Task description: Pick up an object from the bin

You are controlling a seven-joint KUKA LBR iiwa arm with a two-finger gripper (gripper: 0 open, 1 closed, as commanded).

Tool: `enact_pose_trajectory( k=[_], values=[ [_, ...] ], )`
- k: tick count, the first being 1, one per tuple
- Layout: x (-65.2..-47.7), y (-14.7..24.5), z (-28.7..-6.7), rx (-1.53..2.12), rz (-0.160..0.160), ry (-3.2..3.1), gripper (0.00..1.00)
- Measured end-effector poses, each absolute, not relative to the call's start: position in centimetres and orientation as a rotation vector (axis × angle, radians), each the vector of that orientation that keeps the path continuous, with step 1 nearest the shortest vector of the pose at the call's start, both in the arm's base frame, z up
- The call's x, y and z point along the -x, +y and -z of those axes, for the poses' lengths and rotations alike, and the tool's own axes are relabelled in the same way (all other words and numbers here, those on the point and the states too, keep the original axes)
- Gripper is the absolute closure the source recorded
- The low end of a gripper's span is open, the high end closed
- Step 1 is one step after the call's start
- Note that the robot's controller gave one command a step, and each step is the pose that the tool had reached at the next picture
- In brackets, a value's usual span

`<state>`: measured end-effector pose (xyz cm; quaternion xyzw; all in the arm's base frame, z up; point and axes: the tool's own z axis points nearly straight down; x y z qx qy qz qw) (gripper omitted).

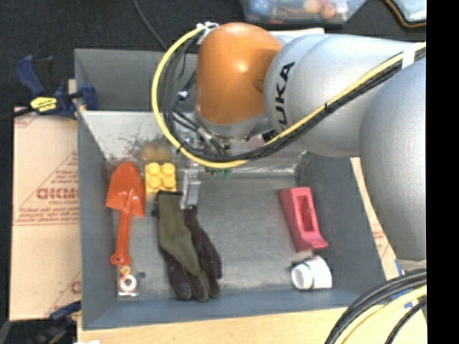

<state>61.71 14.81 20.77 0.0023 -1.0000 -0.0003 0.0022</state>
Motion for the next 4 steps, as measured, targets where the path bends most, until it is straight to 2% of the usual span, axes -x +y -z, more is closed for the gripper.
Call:
enact_pose_trajectory(
  k=[1, 2, 3, 4],
  values=[
    [-61.9, 14.7, -21.3, -0.001, 0.002, -3.146, 0.0],
    [-62.4, 13.7, -13.8, -0.948, -0.001, -3.002, 0.0],
    [-63.0, 14.3, -10.2, -0.578, 0.003, -3.091, 0.0],
    [-63.4, 15.1, -13.4, -0.617, 0.0, -3.09, 0.0]
  ],
)
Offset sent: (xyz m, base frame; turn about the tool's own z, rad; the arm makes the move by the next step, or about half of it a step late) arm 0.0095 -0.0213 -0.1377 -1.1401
